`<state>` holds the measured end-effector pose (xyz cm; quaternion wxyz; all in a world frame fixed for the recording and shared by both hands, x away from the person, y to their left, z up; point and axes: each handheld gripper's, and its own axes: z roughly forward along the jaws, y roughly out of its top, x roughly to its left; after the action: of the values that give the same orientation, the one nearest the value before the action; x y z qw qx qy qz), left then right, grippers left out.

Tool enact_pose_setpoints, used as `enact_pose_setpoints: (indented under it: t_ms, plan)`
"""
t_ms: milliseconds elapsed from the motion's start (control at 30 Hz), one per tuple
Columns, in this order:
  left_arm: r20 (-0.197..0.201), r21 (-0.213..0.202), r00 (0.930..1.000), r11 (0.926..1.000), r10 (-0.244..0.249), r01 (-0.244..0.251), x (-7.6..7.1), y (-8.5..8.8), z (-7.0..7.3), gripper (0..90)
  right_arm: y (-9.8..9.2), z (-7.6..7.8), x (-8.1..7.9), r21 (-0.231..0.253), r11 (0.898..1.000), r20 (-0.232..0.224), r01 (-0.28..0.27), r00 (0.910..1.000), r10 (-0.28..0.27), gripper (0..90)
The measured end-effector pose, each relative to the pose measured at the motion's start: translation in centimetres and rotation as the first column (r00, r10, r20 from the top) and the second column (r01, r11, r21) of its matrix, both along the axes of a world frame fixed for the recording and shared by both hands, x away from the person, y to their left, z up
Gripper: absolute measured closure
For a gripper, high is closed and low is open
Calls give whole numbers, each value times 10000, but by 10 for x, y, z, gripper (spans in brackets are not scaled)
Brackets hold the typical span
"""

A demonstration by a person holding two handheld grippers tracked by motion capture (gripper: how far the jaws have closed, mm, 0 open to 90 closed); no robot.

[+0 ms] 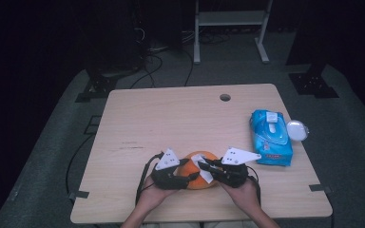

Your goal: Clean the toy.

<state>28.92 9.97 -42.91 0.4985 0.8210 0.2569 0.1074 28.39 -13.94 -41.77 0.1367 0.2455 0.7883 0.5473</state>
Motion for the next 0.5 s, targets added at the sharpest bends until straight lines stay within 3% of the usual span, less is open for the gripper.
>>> enact_pose_setpoints:
  t_ms: [67,133,167,233,300,367,433,500]
  plan:
    - [-166,-343,9996,9991,223,-229,-1,5,2,291,-5,-3,6,144,9998,-310,163,9994,-158,811]
    - [-569,-254,9963,9975,651,-667,-1,8,4,172,-13,-5,11,294,9988,-536,402,9978,-386,811]
    - [-995,-416,9923,9961,736,-780,0,9,3,157,-16,-5,12,319,9979,-532,555,9971,-537,811]
    - [-1935,-641,9804,9967,363,-496,5,12,0,200,-19,-4,14,369,9971,-682,664,9956,-637,811]
    - [-1576,-226,9870,9991,326,-366,4,9,0,319,-16,-4,11,348,9974,-592,626,9964,-605,811]
    - [-960,259,9954,9997,56,-31,2,5,3,397,-7,1,3,82,9995,-114,302,9995,-301,810]
    - [-511,557,9986,9983,-140,169,0,1,6,427,1,6,-2,37,9999,168,-95,9998,94,810]
    - [-291,689,9994,9974,-178,197,-1,0,7,419,3,8,-1,-32,9999,183,-155,9997,156,811]
